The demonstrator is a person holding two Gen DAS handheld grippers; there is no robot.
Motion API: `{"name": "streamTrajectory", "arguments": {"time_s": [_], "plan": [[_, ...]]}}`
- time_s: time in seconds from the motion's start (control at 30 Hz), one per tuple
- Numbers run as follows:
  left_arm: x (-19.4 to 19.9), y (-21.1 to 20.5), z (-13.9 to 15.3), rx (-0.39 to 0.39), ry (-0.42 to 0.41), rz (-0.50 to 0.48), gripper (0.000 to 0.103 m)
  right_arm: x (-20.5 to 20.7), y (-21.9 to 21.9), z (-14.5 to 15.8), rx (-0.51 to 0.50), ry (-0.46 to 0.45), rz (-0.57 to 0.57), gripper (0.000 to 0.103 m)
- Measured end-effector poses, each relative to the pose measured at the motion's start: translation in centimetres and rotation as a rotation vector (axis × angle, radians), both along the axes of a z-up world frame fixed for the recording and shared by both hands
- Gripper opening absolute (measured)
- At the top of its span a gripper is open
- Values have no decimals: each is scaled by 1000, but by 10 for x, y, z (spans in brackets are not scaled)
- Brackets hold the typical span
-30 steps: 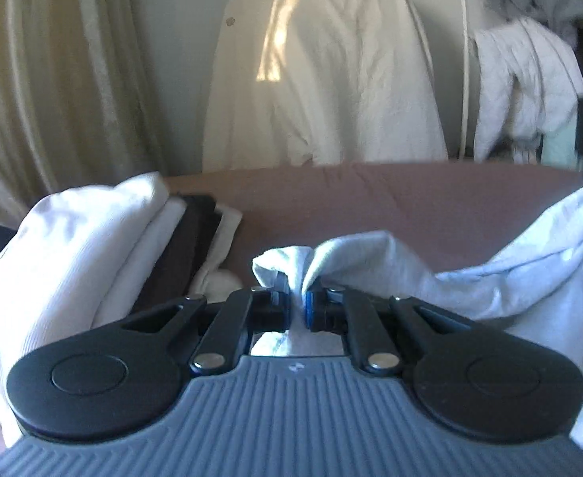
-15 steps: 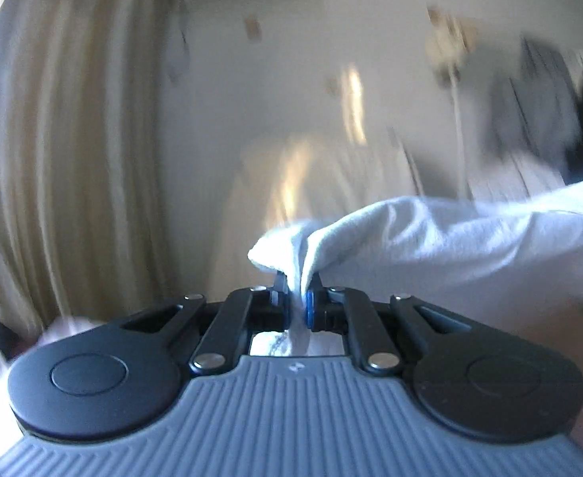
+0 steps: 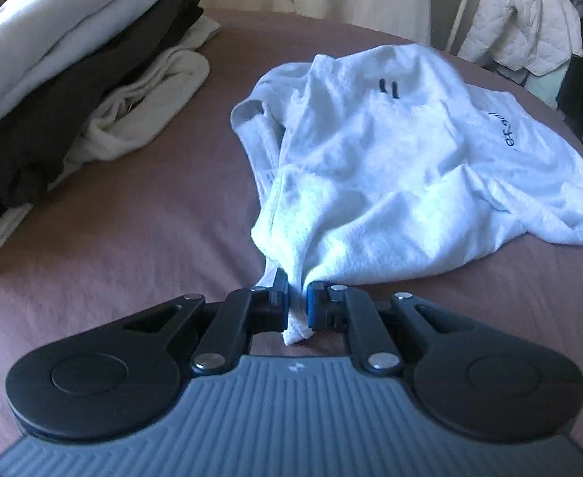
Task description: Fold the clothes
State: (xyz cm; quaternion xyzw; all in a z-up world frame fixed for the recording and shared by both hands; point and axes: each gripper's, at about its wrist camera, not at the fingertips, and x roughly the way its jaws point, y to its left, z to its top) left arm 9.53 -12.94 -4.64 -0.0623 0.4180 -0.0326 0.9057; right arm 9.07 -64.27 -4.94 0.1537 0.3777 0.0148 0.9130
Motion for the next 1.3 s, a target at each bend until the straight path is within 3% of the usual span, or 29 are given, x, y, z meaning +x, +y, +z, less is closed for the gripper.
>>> {"name": "streamTrajectory", "arguments": {"time_s": [0.1,0.27,0.3,0.33,0.4,0.5,0.57,0.7,0.93,0.97,1.03,1.07,1.1,1.2,1.3], "plan": [[-4,12,13,-25,-30,14,7,14,39,9,52,-46,131,54],[-42,37,69,-48,-114,42,8,25,93,28,44,-67,284,55],[-46,39,75,-55,-110,21,8,23,99,31,39,-85,295,62],[-46,38,74,-48,-79,-25,8,21,101,32,50,-104,291,75],[-41,32,54,-3,36,-87,10,23,103,25,91,-103,276,84],[-30,33,13,34,196,-29,13,33,107,4,164,-23,249,84],[-29,43,4,-32,222,12,15,36,108,-6,194,-7,250,84],[-33,51,26,-48,130,23,16,46,123,-9,146,-13,317,84],[-47,43,59,-84,-178,-35,16,80,145,-28,61,-1,292,85],[-49,41,64,-87,-207,-36,16,81,143,-35,103,7,291,81],[-54,39,71,-93,-256,-28,17,74,145,-40,136,-10,353,49],[-55,39,74,-95,-281,-21,18,65,149,-37,100,-26,388,22],[-56,40,77,-95,-303,-10,19,52,153,-33,30,-55,405,11],[-56,42,82,-119,-328,17,22,1,156,-22,-79,-165,490,10],[-50,35,77,-215,-301,-29,28,-35,151,-26,-87,-150,573,9]]}}
